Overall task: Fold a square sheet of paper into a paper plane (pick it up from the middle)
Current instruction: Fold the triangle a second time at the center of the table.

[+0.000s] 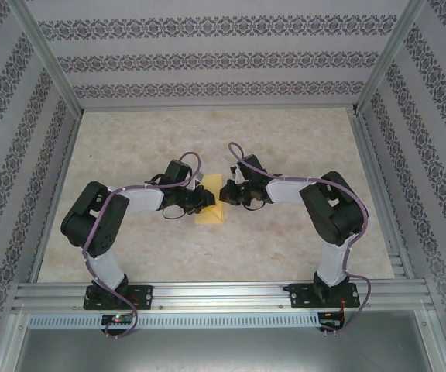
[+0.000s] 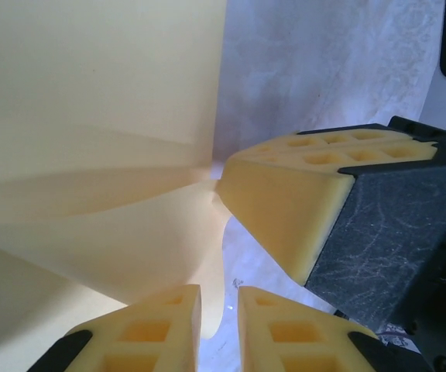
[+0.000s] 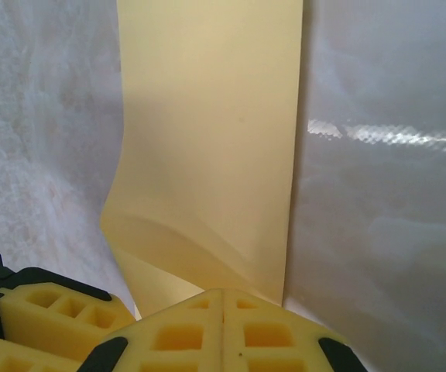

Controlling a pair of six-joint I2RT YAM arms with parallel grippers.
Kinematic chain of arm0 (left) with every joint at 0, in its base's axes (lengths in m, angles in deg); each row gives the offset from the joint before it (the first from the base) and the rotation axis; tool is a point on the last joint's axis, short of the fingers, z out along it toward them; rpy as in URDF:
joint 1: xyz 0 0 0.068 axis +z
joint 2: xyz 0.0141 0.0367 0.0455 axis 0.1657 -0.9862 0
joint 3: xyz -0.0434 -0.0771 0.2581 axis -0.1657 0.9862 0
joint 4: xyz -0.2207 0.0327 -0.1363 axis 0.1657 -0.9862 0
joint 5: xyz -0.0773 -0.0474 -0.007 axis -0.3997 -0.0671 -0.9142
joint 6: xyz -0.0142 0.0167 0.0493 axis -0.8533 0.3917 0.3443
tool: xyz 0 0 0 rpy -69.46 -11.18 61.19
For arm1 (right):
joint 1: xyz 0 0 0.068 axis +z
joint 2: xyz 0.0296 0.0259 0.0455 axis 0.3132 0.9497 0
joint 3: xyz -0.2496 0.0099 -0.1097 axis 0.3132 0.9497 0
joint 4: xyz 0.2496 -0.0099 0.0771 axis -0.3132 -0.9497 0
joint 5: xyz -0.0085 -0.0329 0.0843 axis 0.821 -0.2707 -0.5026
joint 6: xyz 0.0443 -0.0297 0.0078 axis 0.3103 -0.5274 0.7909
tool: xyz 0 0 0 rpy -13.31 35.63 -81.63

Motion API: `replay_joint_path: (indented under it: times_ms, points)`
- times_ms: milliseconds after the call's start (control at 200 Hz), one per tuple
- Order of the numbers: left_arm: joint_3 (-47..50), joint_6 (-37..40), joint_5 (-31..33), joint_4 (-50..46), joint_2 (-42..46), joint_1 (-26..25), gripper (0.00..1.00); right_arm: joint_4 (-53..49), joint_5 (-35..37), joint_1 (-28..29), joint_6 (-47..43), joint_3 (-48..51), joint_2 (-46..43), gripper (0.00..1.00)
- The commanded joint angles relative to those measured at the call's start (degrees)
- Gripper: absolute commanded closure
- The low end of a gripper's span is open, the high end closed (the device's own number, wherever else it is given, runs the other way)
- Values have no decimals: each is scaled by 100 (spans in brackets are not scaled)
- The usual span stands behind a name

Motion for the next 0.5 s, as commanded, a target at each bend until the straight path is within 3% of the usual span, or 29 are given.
replay_joint_path:
  times_ms: [0, 495]
  points:
    - [-177, 156, -176, 126, -87, 41, 78, -64, 128, -15, -181, -180, 102, 95]
    - [-285, 222, -288, 74, -217, 35, 77, -125, 217, -41, -253, -296, 251, 95]
